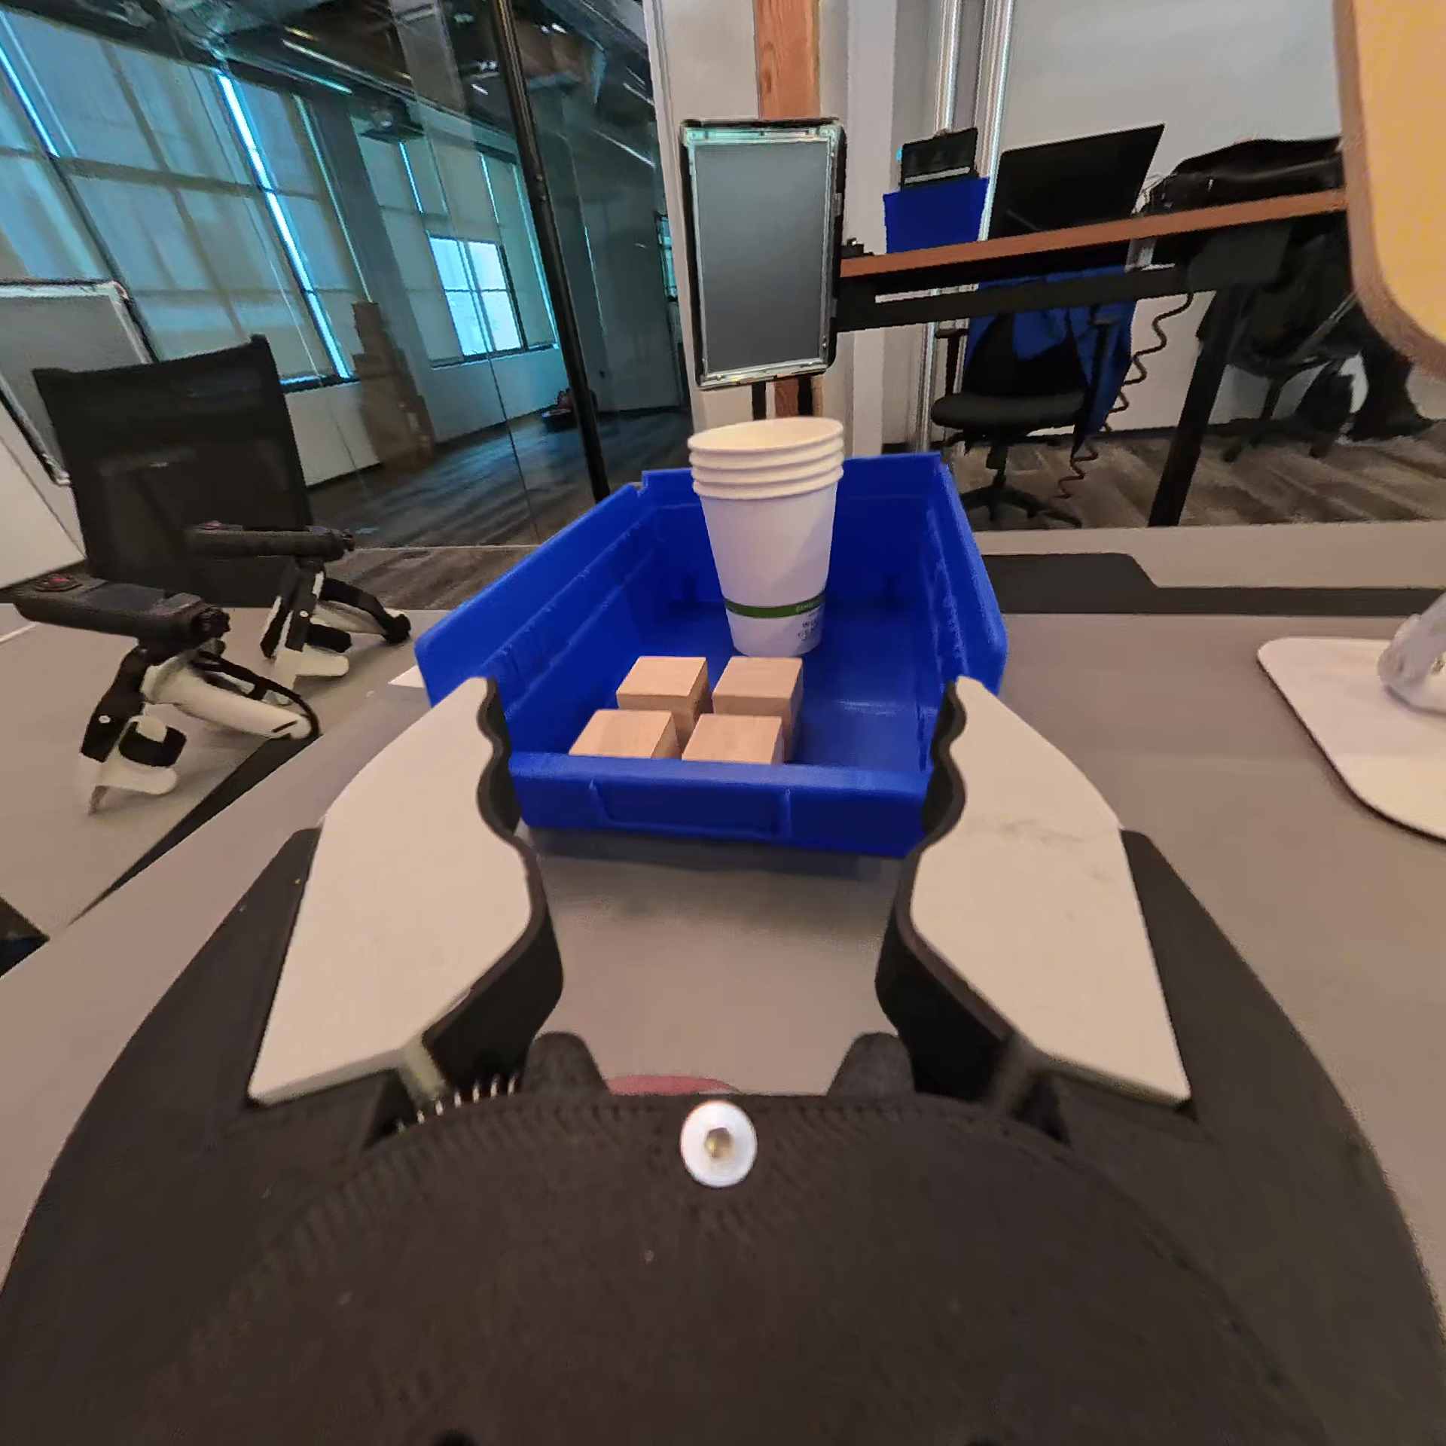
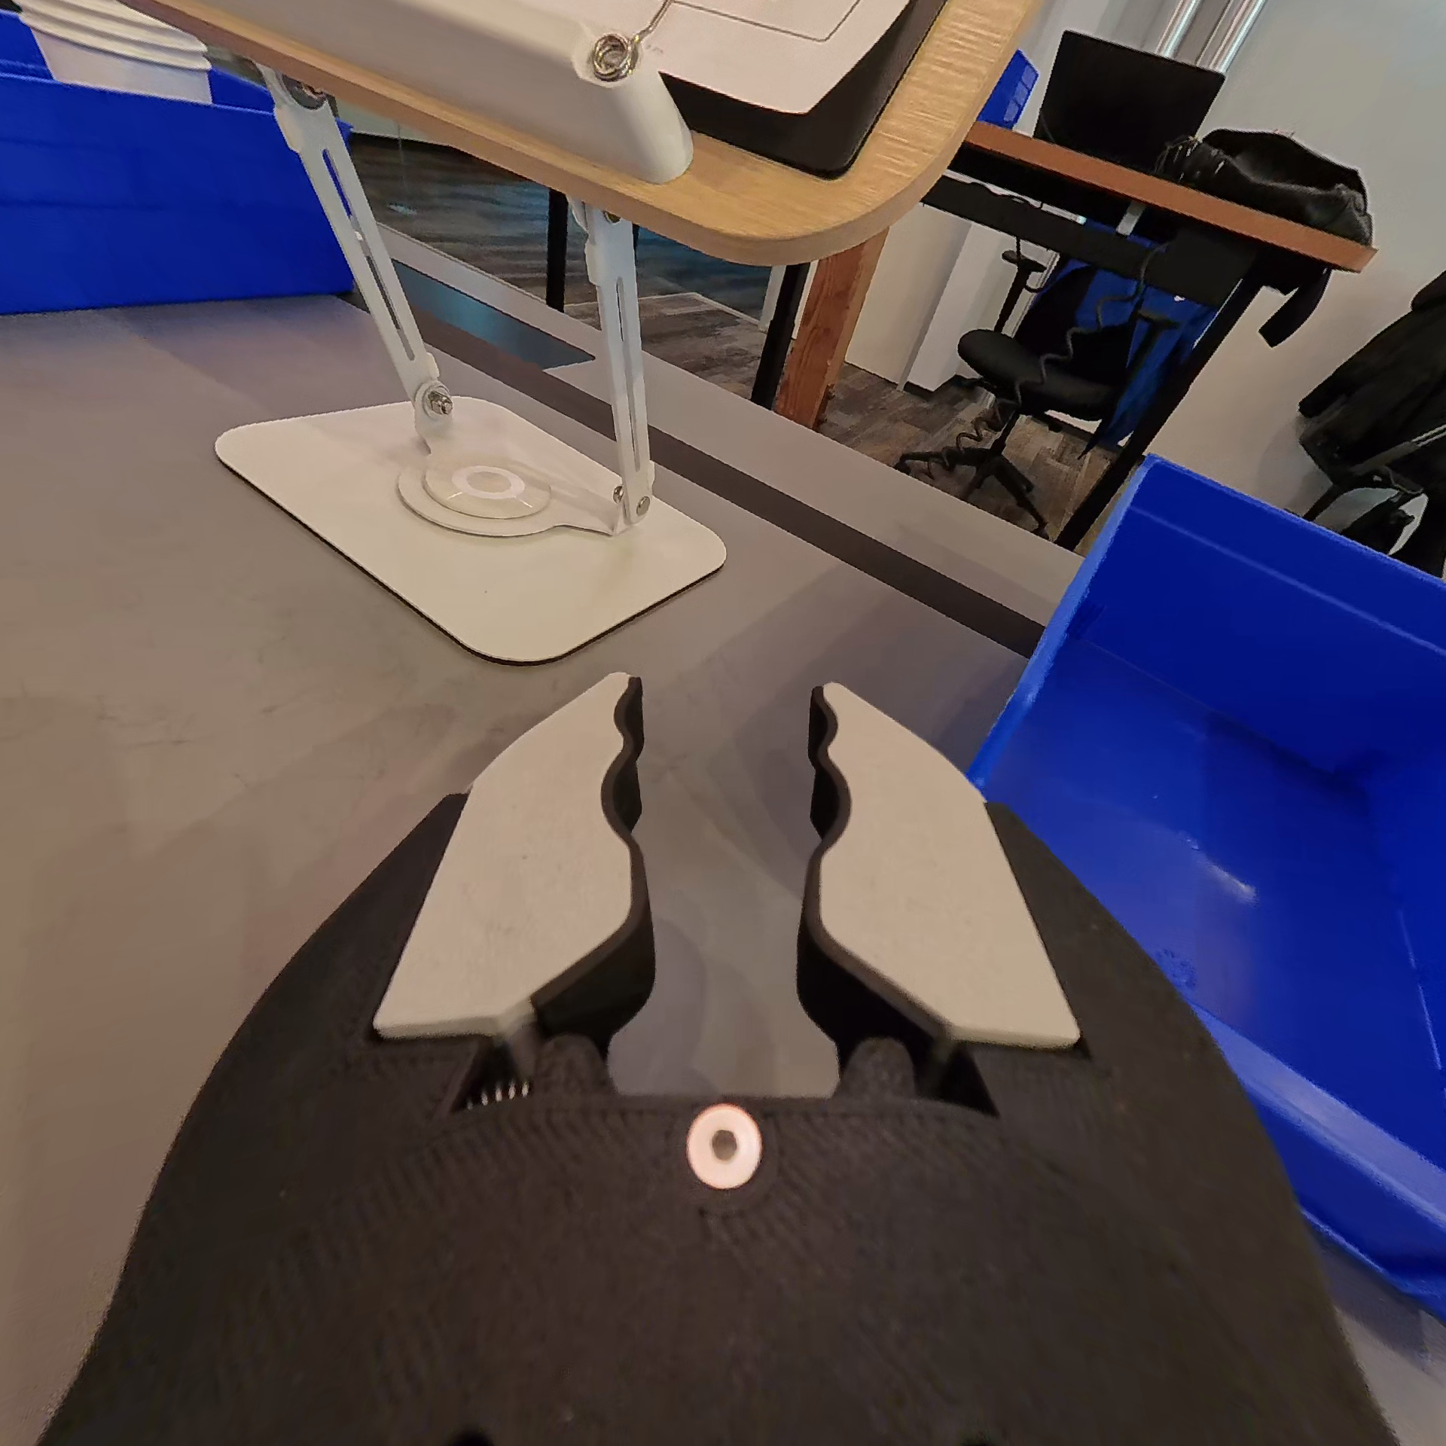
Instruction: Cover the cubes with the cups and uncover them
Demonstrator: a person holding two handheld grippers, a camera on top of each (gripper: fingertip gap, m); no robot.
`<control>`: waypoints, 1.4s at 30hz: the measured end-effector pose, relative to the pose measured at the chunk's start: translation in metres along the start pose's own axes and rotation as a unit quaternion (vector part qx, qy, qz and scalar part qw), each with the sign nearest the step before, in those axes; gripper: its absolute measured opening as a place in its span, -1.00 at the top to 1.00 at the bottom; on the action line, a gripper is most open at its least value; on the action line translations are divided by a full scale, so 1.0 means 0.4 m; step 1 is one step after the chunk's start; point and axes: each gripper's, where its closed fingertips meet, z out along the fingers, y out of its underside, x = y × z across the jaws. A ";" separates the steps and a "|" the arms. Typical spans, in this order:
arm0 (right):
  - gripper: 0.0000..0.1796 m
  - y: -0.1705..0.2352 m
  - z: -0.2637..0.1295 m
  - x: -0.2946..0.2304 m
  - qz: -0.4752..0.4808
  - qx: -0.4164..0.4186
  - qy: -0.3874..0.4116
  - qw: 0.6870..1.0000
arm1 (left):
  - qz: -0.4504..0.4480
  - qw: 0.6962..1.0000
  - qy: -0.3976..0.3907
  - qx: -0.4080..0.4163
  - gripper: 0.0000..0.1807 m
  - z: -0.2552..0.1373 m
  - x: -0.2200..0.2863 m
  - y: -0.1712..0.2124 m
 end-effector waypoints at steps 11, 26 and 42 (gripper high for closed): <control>0.51 -0.008 -0.011 0.003 0.006 0.007 -0.003 1.000 | 0.008 1.000 0.006 -0.012 -0.15 0.001 0.016 0.033; 0.53 0.002 0.000 -0.011 0.014 -0.004 -0.022 1.000 | 0.014 0.990 0.053 -0.126 0.07 0.097 -0.177 -0.055; 0.53 0.003 -0.002 -0.011 0.021 -0.004 -0.028 0.999 | 0.148 0.916 0.080 -0.364 0.22 0.369 -0.076 0.153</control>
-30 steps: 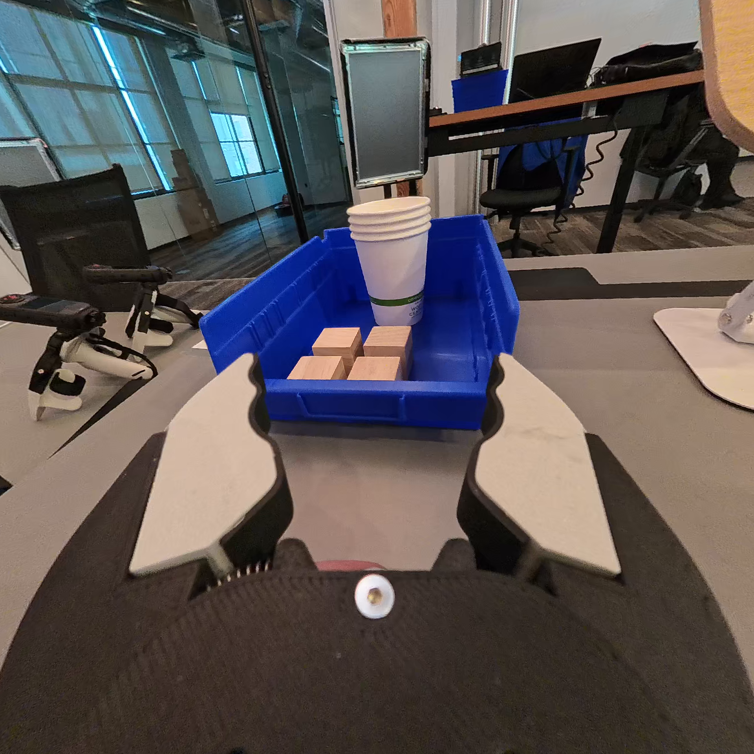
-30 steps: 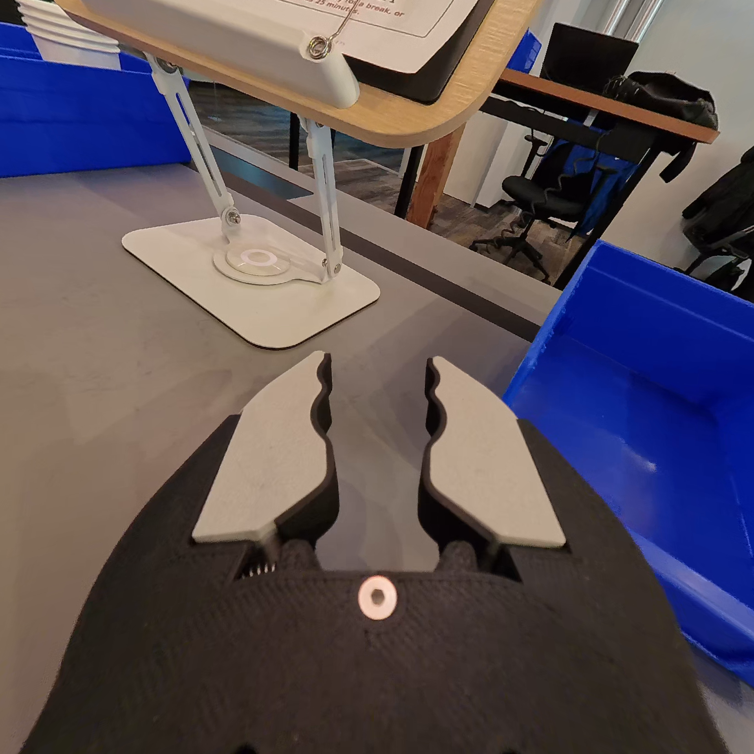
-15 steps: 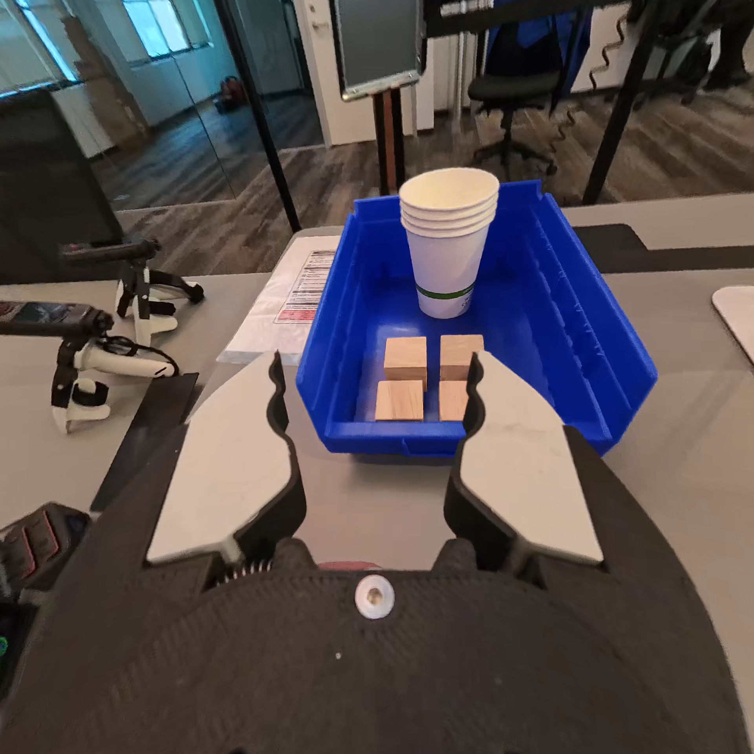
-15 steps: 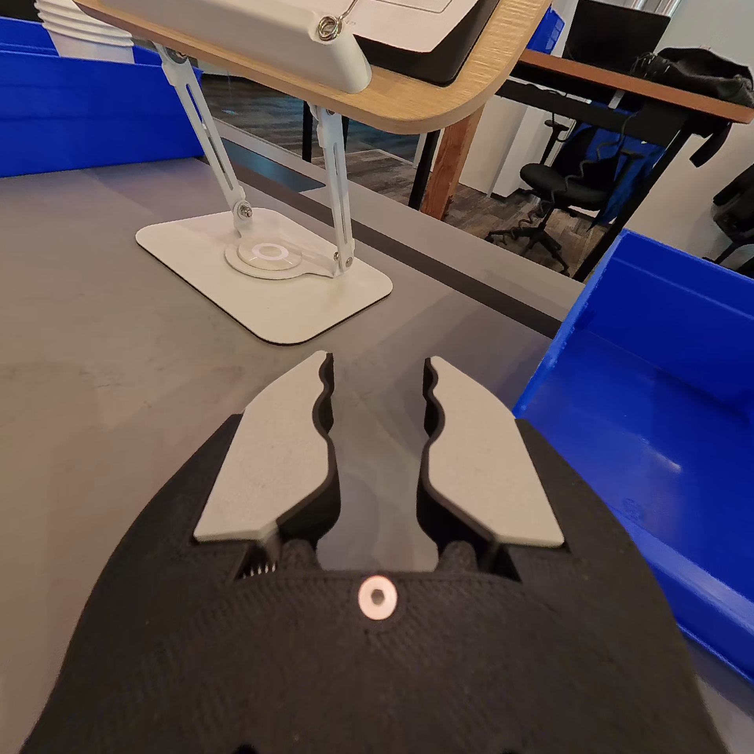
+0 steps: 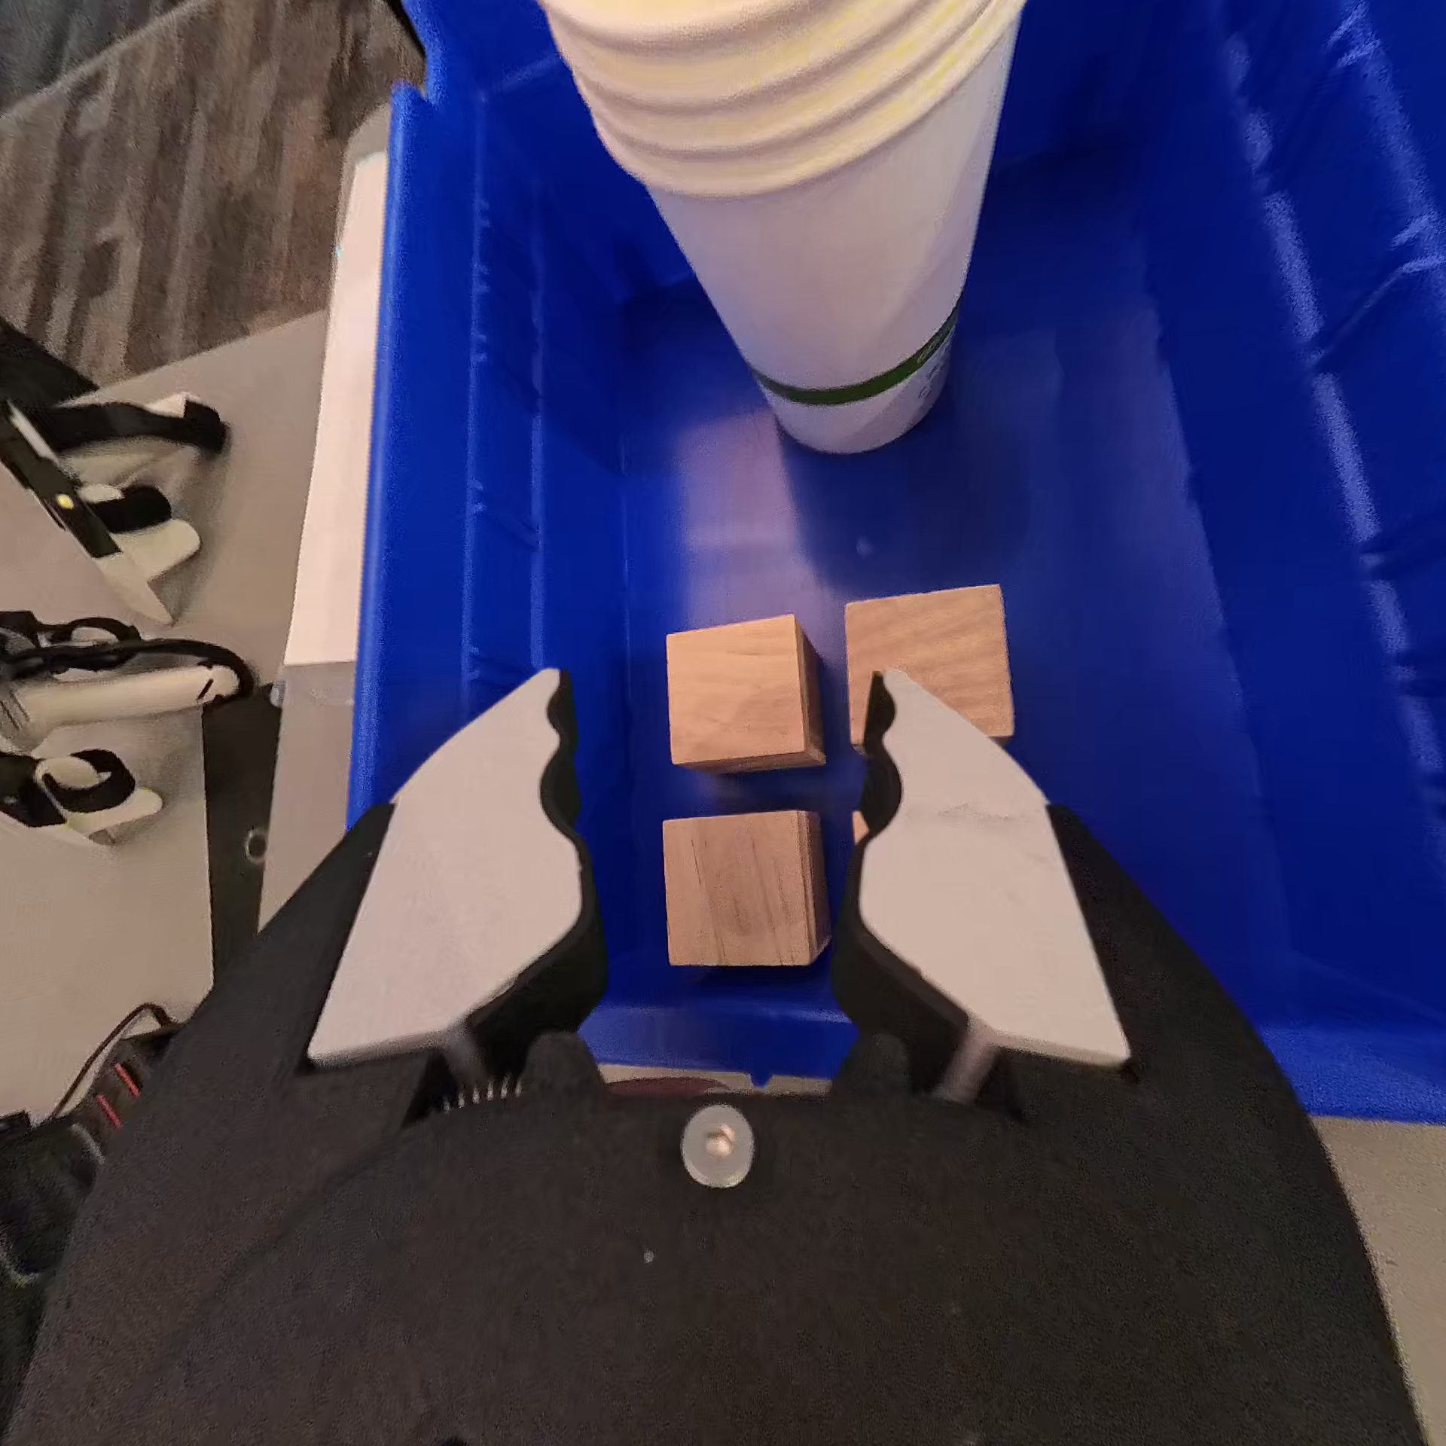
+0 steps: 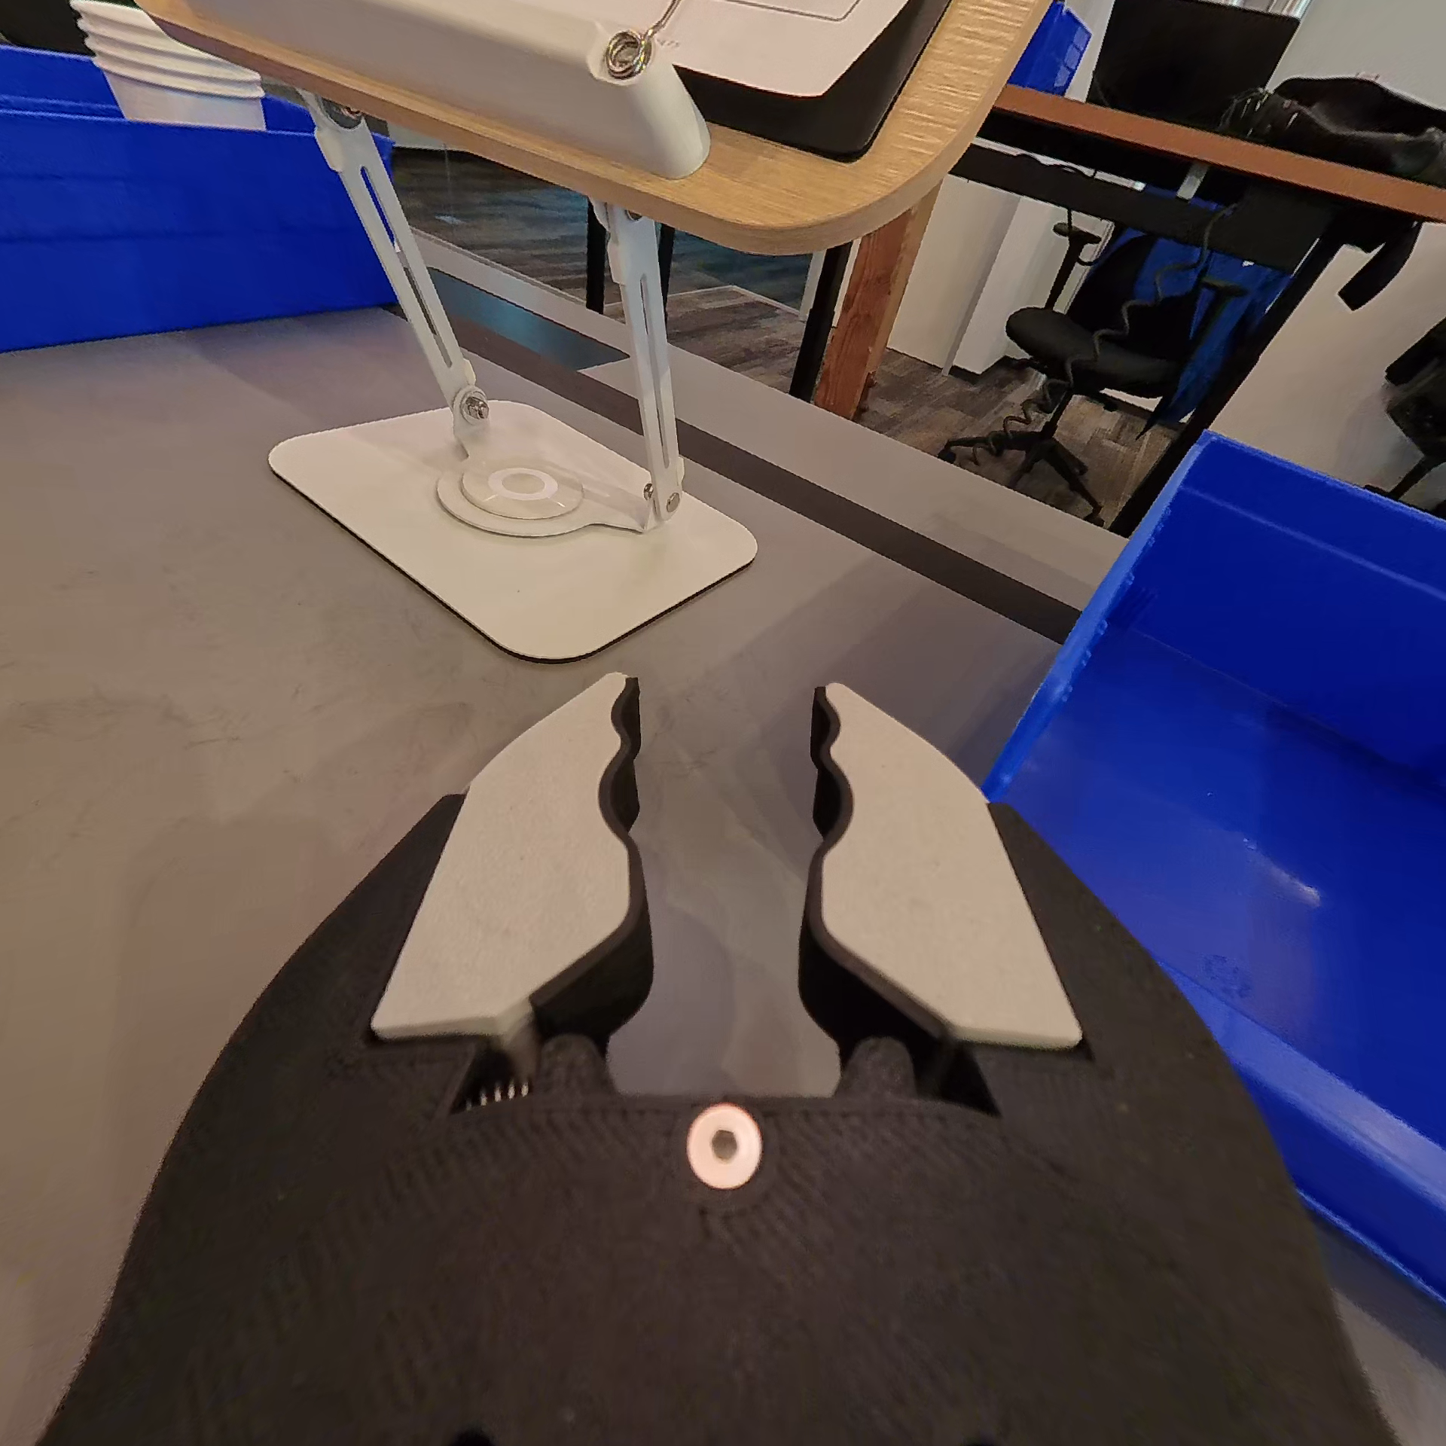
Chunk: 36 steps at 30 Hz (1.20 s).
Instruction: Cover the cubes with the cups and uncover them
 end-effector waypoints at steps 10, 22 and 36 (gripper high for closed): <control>0.53 0.000 0.000 0.000 0.001 0.000 0.000 1.000 | -0.067 0.996 0.047 -0.022 0.15 0.040 -0.011 0.016; 0.54 0.001 0.000 0.001 0.003 -0.001 0.000 1.000 | -0.114 0.986 0.119 -0.023 0.29 0.064 0.019 0.017; 0.54 0.002 0.000 0.000 0.005 -0.003 -0.003 1.000 | -0.097 0.988 0.112 -0.033 0.49 0.076 0.014 0.035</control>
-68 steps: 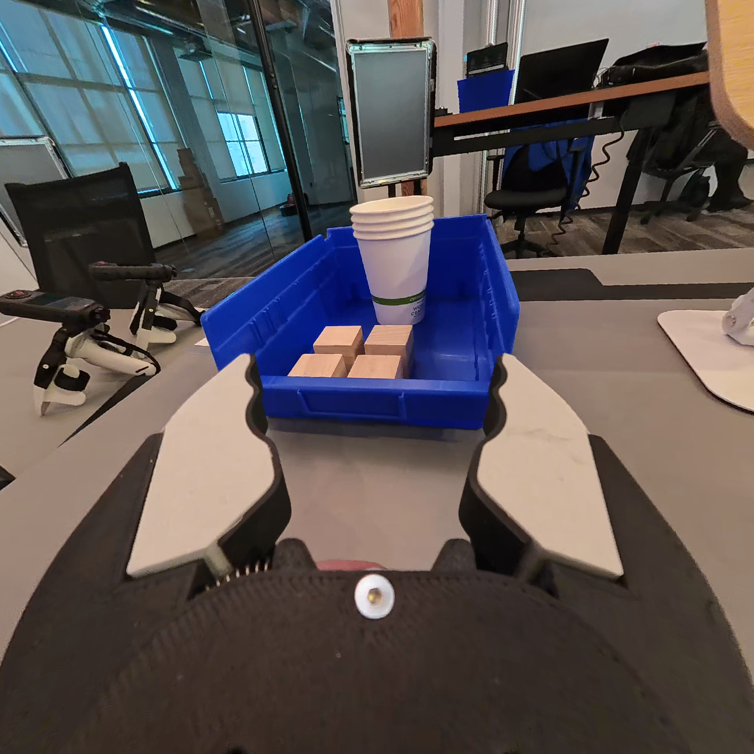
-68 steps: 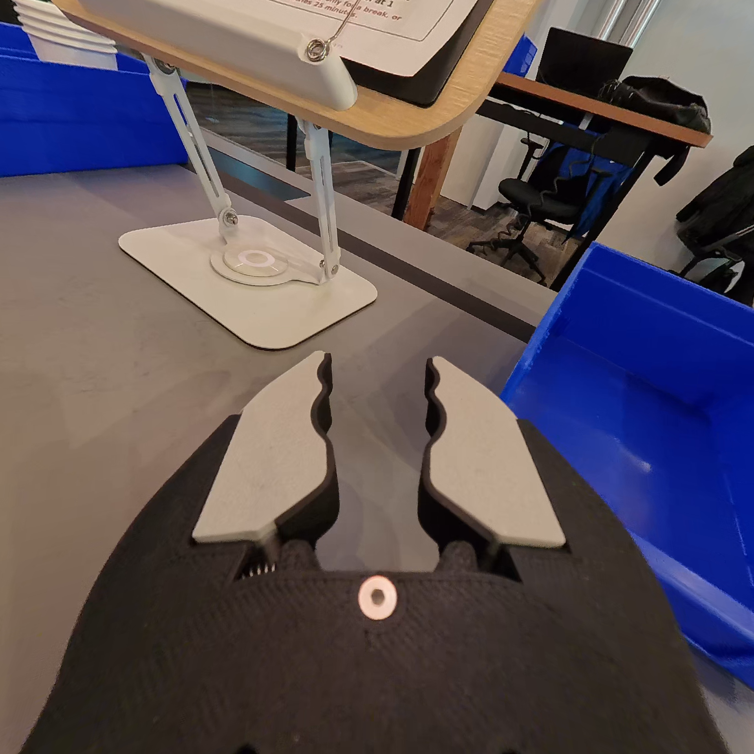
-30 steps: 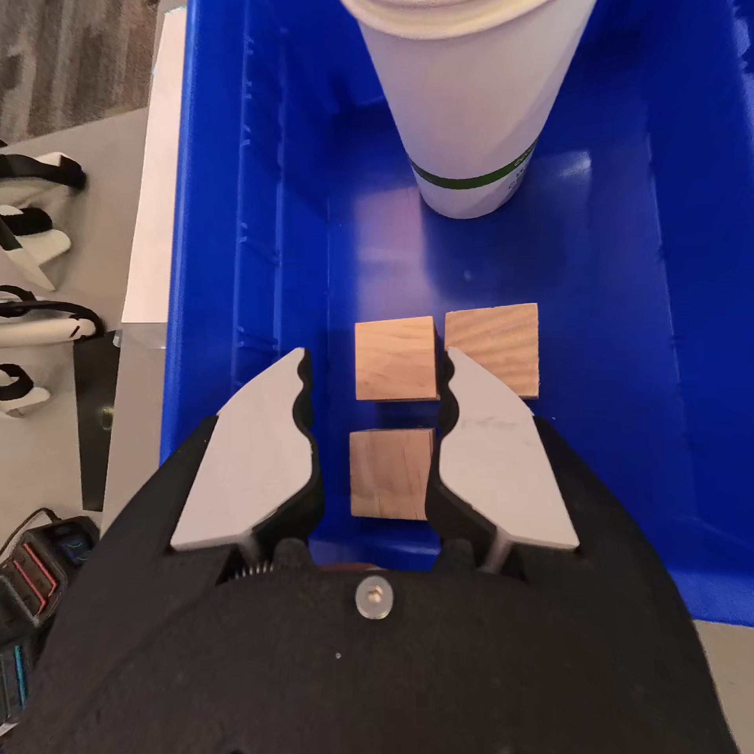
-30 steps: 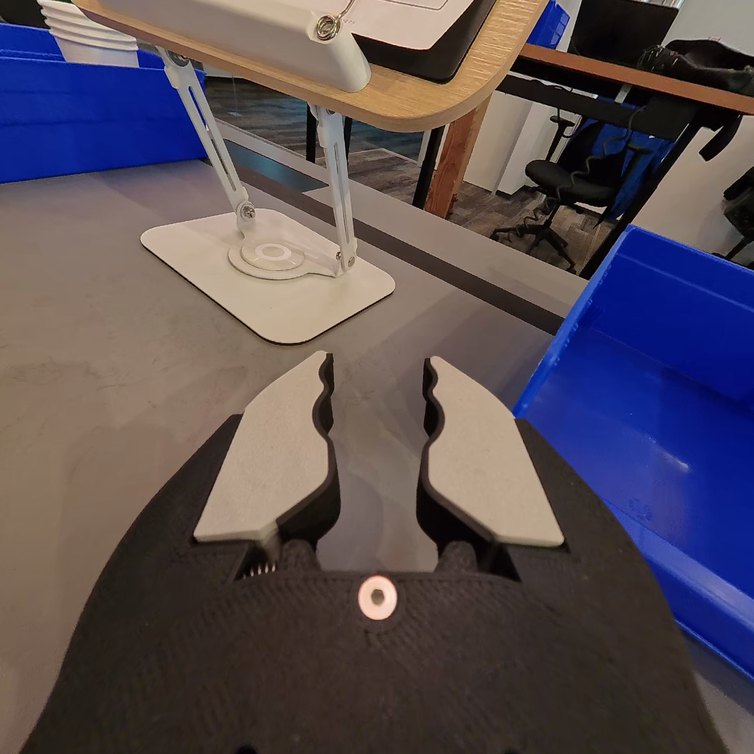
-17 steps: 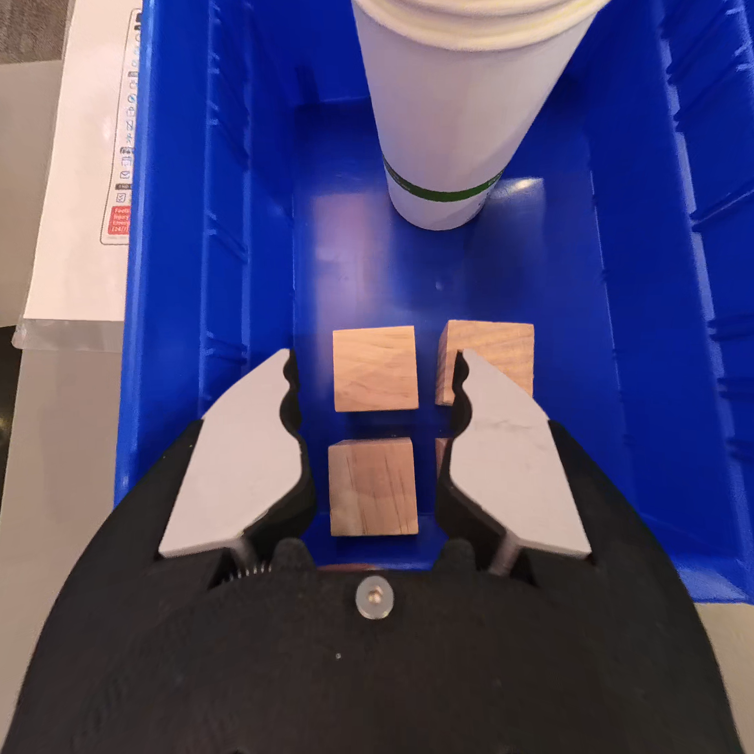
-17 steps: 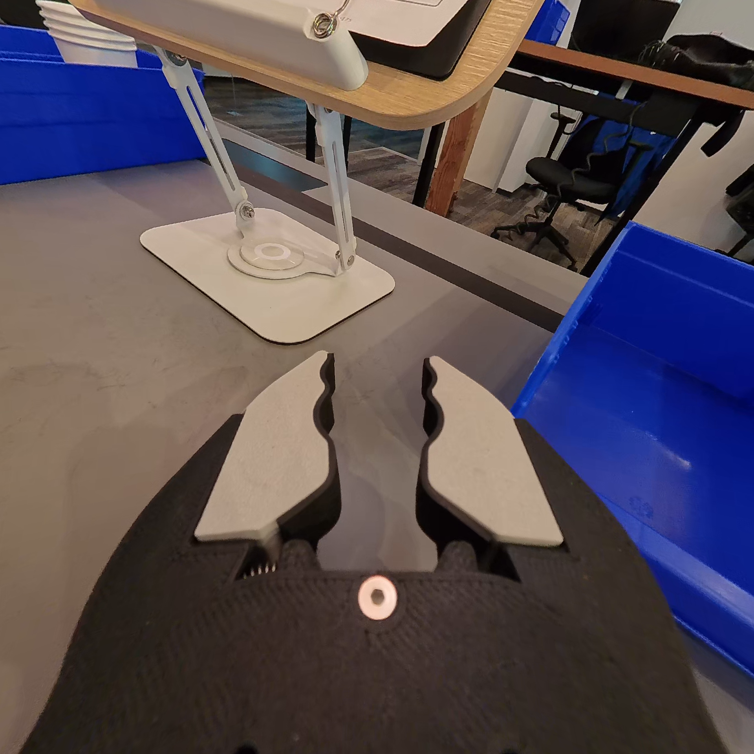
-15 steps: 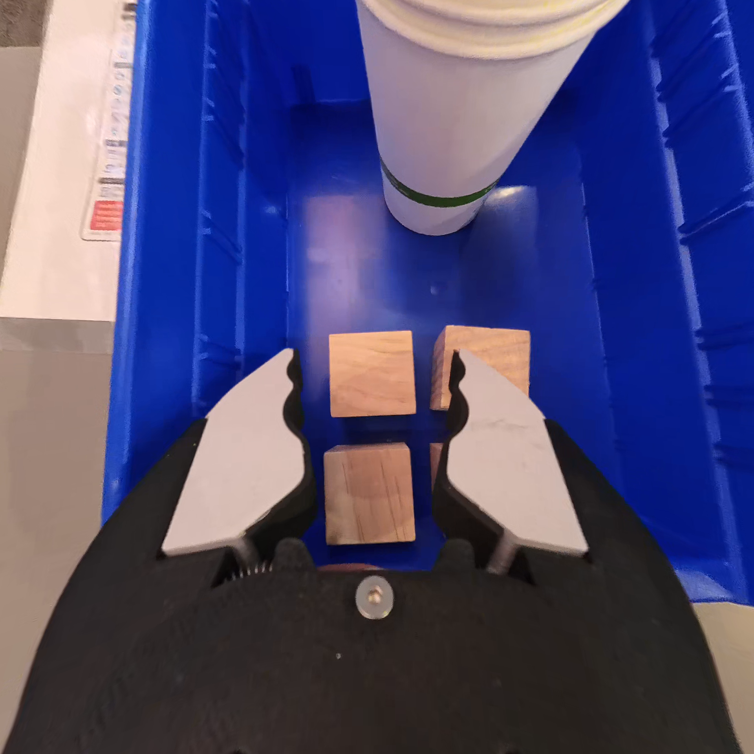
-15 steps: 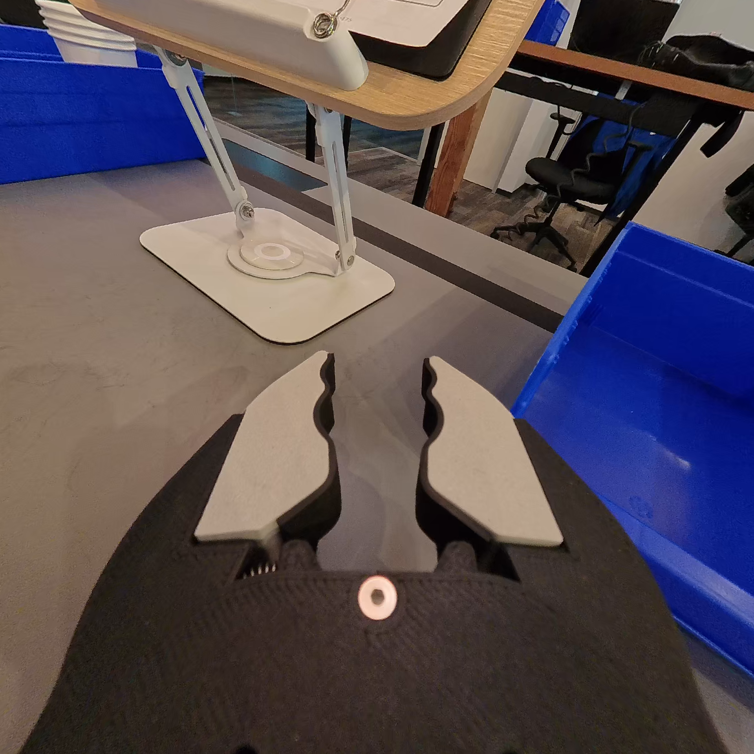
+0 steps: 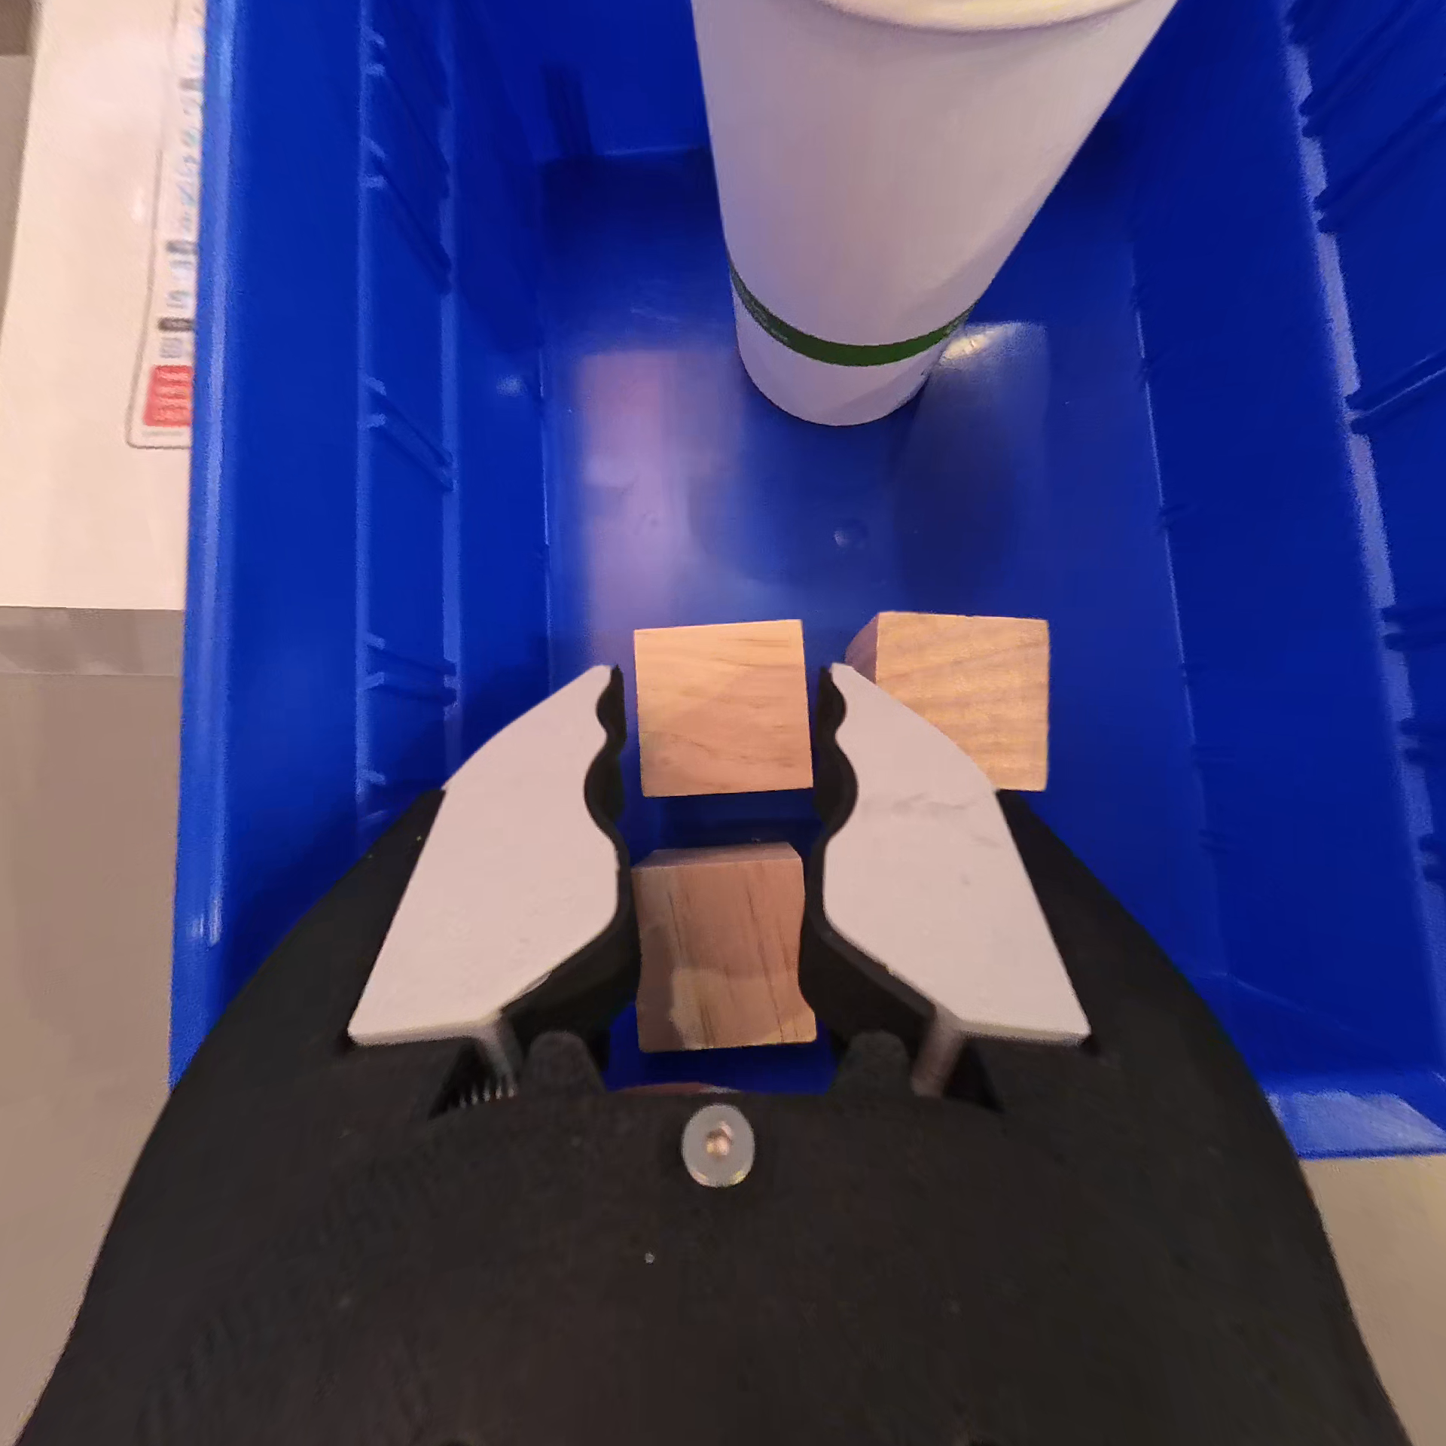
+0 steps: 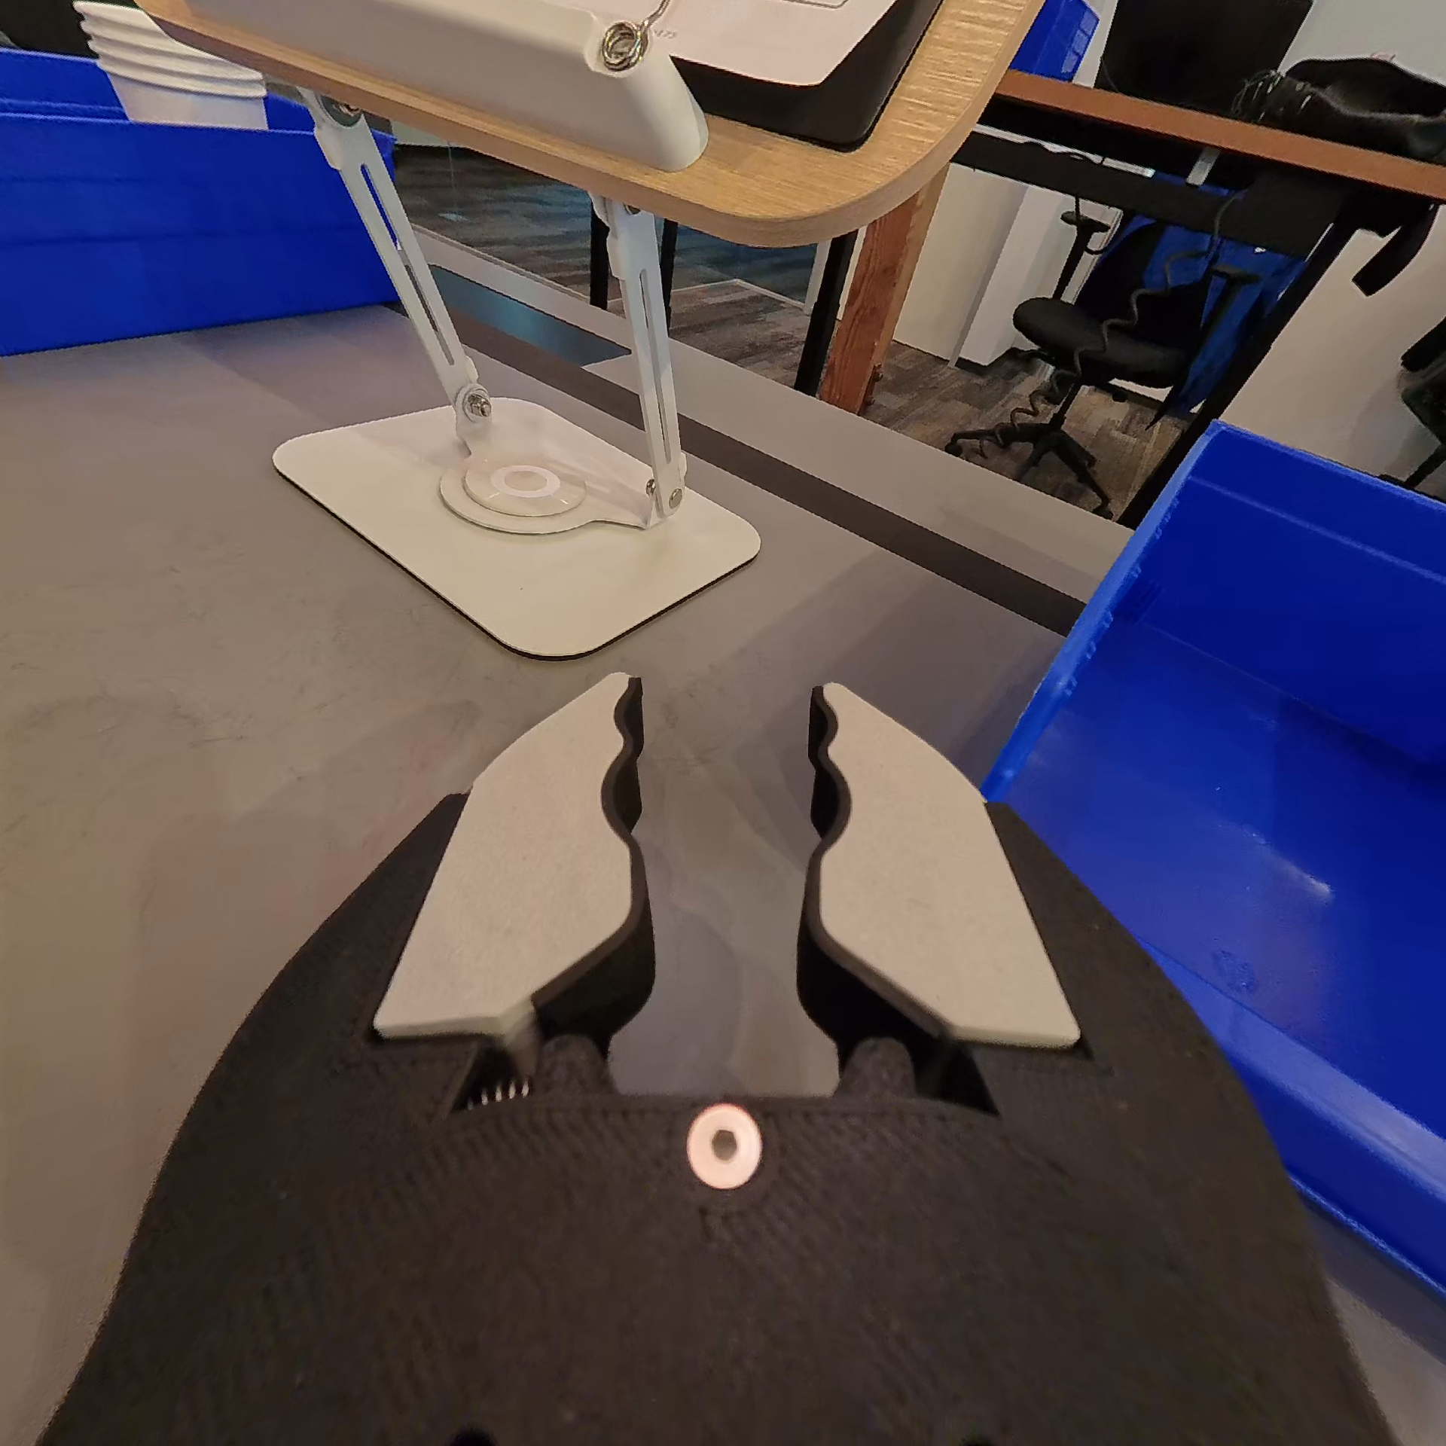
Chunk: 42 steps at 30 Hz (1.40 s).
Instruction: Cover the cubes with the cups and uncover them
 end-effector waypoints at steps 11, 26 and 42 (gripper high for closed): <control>0.55 0.001 0.001 0.001 0.003 -0.002 -0.001 1.000 | -0.003 1.000 0.010 0.004 0.38 -0.012 -0.003 -0.003; 0.55 0.002 0.001 0.000 0.007 -0.003 -0.004 1.000 | 0.033 0.998 -0.029 -0.037 0.51 0.016 -0.004 0.016; 0.55 0.004 0.001 0.000 0.010 -0.007 -0.004 1.000 | 0.023 0.999 -0.030 -0.024 0.51 0.006 -0.008 0.010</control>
